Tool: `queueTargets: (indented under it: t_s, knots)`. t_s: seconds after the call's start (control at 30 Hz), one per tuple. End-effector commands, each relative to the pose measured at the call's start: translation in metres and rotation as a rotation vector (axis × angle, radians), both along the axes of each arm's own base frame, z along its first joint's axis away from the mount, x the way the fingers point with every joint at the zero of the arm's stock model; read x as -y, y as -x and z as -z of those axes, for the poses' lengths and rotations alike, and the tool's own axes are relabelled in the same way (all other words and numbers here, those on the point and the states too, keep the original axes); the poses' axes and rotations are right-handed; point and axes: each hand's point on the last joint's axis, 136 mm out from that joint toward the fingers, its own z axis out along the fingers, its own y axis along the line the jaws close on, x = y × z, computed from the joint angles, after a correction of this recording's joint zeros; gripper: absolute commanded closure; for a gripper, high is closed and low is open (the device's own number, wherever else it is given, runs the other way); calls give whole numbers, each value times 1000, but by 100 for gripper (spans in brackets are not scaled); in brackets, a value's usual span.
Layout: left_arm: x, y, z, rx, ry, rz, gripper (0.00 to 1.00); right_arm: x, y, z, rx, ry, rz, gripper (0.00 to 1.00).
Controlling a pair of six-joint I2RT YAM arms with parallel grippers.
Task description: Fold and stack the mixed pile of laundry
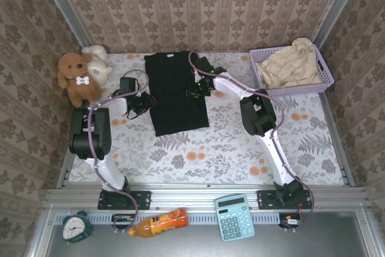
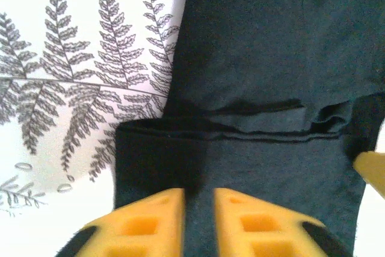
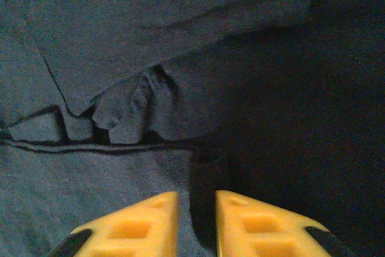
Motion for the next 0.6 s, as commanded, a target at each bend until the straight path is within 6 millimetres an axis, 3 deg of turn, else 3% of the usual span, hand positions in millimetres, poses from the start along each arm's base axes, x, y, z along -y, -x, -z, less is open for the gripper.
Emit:
queueTargets:
  t_s: [0.0, 0.03, 0.17, 0.3, 0.43, 0.5, 0.57]
  knots:
    - [3, 6, -7, 7, -15, 36, 96, -3, 3, 0, -23, -5, 0, 88]
    - [3, 6, -9, 8, -14, 40, 100, -2, 2, -4, -15, -4, 1, 92]
    - [4, 5, -22, 35, -25, 56, 100, 2, -2, -29, 39, -1, 11, 100]
    - [-1, 7, -36, 55, -64, 61, 100, 8, -3, -51, 83, -11, 28, 100]
    - [-9, 9, -39, 37, -109, 48, 100, 16, -3, -59, 99, -14, 48, 100]
    - [-17, 11, -31, -2, -153, 27, 67, 18, -3, -58, 106, -16, 53, 100]
    - [-21, 13, -21, -31, -168, 6, 42, 17, -4, -53, 91, -24, 54, 100]
